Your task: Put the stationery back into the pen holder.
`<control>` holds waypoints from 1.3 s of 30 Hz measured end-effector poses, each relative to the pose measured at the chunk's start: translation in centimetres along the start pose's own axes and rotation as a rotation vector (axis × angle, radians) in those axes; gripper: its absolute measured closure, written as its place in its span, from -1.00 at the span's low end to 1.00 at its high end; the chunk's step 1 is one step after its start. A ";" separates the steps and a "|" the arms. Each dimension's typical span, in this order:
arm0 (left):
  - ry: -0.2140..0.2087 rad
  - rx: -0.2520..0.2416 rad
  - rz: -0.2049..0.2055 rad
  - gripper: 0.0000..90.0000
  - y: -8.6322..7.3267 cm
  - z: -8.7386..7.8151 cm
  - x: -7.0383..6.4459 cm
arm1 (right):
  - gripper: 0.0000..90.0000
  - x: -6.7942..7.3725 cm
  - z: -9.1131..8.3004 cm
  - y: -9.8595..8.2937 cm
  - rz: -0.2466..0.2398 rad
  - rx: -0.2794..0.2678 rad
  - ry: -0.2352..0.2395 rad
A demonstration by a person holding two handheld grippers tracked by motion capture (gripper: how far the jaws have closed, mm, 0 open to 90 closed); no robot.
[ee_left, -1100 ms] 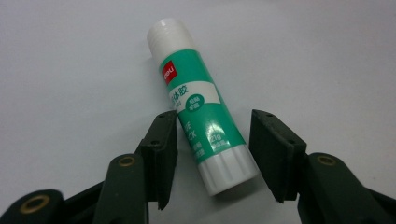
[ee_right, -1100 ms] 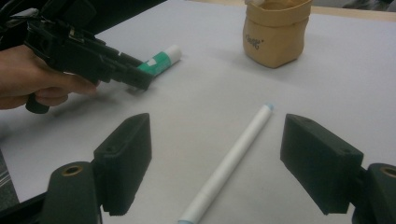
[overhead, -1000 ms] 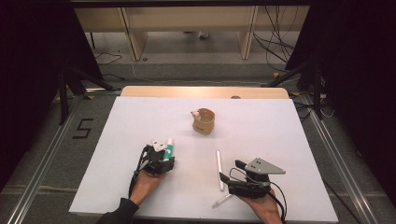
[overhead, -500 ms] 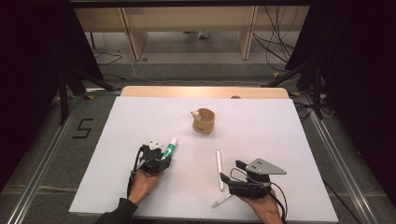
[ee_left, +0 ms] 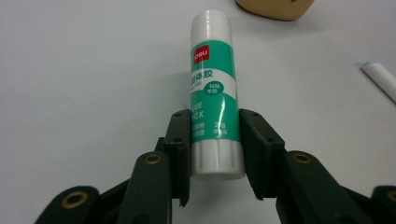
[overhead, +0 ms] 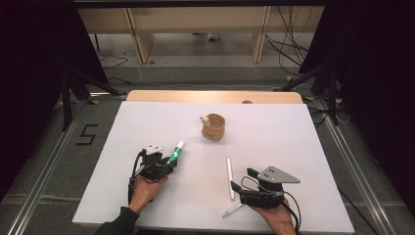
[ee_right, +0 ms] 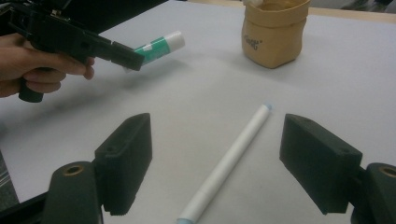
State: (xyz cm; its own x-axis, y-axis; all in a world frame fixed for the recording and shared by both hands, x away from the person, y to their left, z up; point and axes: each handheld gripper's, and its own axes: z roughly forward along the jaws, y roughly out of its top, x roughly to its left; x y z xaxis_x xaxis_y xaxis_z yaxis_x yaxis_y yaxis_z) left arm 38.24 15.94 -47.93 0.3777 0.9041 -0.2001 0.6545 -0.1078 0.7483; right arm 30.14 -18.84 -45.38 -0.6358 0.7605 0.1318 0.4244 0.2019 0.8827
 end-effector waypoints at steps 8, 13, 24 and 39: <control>-0.098 -0.045 0.002 0.45 -0.2 -1.2 -0.4 | -0.42 0.1 0.1 0.1 0.013 -0.002 0.016; -0.133 -0.058 0.032 0.45 -0.4 -1.8 -0.8 | -0.43 0.0 0.2 0.1 0.052 -0.006 0.051; -0.204 -0.099 0.048 0.45 -0.9 -2.6 -1.7 | -0.43 0.1 1.2 0.5 0.142 -0.009 0.154; -0.278 -0.122 0.052 0.45 -1.6 -3.4 -2.9 | -0.42 -0.2 3.9 1.8 0.330 -0.013 0.316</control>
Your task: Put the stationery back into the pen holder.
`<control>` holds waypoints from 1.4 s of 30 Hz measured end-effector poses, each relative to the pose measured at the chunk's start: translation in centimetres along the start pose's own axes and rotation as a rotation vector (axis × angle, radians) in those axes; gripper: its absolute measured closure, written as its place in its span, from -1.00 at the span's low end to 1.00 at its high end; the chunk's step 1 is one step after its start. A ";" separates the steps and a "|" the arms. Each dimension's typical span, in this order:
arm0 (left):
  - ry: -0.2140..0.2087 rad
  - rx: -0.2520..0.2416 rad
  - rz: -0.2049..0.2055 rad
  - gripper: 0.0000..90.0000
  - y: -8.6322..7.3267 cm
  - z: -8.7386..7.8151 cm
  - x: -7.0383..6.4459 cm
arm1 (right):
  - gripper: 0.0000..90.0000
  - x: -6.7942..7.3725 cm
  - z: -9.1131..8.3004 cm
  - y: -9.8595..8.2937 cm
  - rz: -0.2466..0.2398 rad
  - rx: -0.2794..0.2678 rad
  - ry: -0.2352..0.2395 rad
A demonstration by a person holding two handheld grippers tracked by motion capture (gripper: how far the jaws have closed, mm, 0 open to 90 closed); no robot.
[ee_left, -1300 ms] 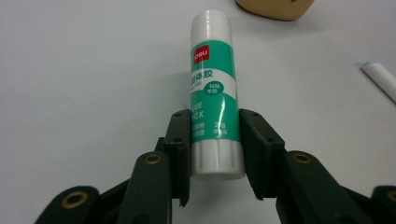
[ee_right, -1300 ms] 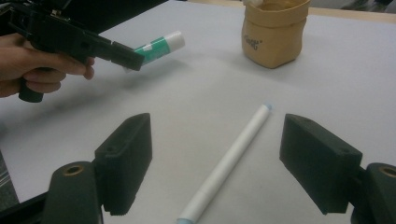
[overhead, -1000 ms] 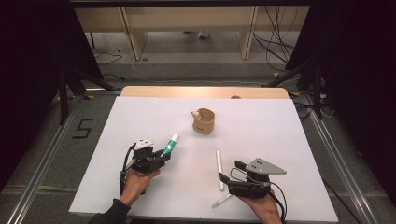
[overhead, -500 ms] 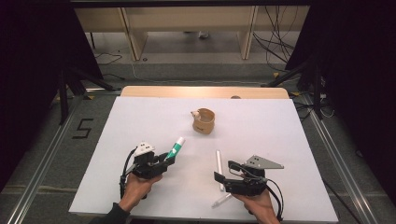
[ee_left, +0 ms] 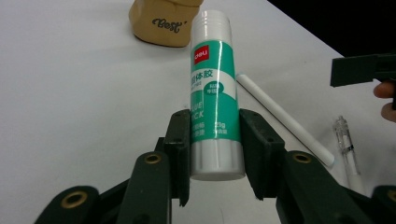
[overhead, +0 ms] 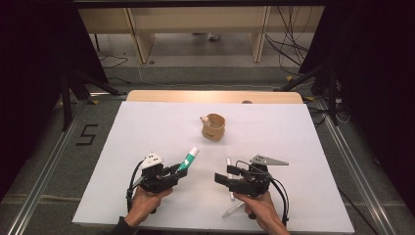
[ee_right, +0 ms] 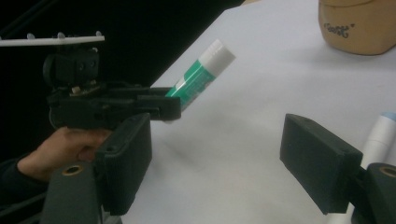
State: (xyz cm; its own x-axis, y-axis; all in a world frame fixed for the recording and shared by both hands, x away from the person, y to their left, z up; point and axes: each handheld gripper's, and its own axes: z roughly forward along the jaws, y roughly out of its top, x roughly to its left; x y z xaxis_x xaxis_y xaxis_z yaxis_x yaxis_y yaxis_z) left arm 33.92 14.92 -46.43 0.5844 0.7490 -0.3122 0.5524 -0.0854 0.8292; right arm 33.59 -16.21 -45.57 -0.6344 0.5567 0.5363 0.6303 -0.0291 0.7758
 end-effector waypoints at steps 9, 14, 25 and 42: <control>-0.042 -0.006 -0.005 0.45 -0.4 -0.2 -0.6 | -0.42 -0.2 2.1 0.8 0.059 0.007 0.053; -0.061 -0.010 -0.012 0.45 -0.6 -0.3 -1.0 | -0.42 -0.3 3.3 1.0 0.089 0.021 0.079; -0.088 -0.022 -0.006 0.45 -0.8 -0.7 -1.6 | -0.38 -0.5 4.9 1.4 0.168 0.021 0.125; -0.117 -0.036 0.017 0.45 -0.9 -1.0 -2.3 | -0.19 -0.1 6.4 1.9 0.229 0.007 0.157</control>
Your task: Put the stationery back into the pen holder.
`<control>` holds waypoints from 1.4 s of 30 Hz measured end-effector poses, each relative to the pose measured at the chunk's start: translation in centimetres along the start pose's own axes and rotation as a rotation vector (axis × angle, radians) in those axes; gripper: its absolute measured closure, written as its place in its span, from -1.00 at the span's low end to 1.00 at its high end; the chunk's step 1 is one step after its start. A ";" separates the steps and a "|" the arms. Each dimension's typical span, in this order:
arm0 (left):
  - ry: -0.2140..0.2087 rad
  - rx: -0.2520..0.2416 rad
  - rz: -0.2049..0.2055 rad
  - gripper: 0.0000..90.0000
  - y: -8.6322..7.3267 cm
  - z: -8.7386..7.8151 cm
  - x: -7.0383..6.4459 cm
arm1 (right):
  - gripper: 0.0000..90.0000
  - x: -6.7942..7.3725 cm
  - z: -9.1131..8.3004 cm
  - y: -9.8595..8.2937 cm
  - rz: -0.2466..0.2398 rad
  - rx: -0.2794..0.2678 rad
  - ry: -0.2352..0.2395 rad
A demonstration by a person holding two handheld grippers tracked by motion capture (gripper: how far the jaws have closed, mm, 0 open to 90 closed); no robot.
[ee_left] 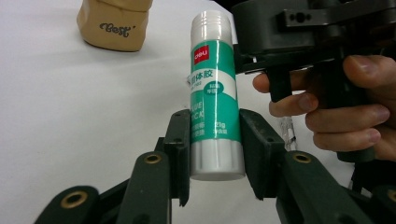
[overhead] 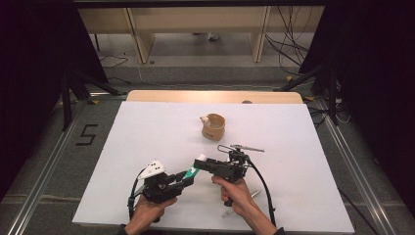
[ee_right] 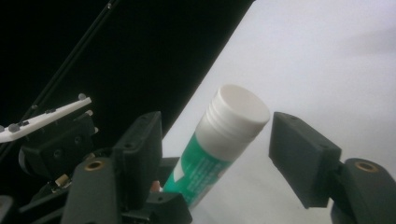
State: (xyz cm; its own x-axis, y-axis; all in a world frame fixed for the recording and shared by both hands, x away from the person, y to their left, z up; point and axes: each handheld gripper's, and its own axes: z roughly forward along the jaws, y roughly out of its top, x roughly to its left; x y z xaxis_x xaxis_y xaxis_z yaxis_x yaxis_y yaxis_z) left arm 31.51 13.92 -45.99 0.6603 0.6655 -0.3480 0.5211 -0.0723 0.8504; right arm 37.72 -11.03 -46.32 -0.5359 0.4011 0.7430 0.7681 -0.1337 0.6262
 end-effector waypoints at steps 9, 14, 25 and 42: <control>-0.004 -0.015 0.005 0.45 0.0 -0.1 -0.1 | -0.01 -0.3 0.6 -0.1 0.040 -0.005 0.017; -0.007 -0.017 0.011 0.45 0.0 -0.1 -0.2 | 0.09 -0.3 0.7 -0.1 0.054 -0.006 0.027; -0.025 -0.016 0.012 0.45 -0.1 0.0 -0.2 | 0.34 -0.3 0.6 0.0 0.082 -0.009 0.053; -0.032 0.027 0.022 -0.37 0.4 -0.5 0.5 | 0.46 0.5 -0.6 0.8 -0.052 -0.053 -0.005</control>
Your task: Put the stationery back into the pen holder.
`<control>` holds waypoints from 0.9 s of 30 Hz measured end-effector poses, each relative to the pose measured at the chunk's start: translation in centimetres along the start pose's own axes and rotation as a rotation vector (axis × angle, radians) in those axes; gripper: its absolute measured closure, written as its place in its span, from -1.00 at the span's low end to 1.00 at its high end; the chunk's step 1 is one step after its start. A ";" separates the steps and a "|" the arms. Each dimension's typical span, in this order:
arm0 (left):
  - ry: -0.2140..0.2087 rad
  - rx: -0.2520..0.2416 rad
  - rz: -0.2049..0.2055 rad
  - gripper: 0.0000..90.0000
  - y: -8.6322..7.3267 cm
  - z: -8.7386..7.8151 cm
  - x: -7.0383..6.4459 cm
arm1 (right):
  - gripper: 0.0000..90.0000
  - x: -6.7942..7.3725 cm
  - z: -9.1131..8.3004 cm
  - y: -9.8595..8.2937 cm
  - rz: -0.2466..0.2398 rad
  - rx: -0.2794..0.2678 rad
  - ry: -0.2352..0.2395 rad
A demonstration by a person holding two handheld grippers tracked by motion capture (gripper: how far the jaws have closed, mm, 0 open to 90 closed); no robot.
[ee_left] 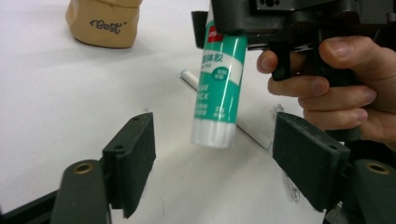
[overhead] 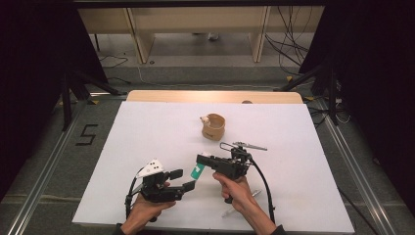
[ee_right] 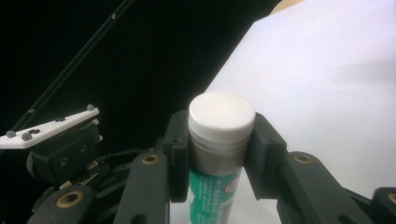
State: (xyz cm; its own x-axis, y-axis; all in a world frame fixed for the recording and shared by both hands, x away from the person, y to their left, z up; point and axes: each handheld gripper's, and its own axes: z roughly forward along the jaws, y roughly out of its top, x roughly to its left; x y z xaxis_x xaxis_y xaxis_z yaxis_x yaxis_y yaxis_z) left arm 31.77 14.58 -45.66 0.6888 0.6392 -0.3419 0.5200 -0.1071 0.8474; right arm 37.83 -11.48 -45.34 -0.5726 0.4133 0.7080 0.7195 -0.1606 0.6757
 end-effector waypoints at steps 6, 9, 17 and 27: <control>0.028 0.032 0.021 -0.42 -0.2 -0.2 0.5 | 0.46 0.0 -0.7 0.8 -0.033 -0.028 -0.030; 0.036 0.036 0.022 -0.46 -0.3 -0.4 0.9 | 0.46 0.1 -1.1 1.2 -0.061 -0.041 -0.052; 0.085 0.045 0.054 -0.54 -0.4 -1.0 2.1 | 0.46 0.0 -1.9 2.9 -0.138 -0.079 -0.126; 0.097 0.037 0.081 -0.59 -0.6 -1.4 2.8 | 0.46 -0.5 -2.4 5.3 -0.195 -0.112 -0.212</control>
State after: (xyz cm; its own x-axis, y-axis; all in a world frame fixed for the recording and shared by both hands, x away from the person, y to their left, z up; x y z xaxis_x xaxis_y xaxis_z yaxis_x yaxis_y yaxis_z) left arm 32.65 17.51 -46.57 0.6782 0.6979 -0.2302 0.4842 -0.1887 0.8544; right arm 41.00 -14.72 -41.64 -0.5928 0.6216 0.5120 0.5496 -0.1524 0.8214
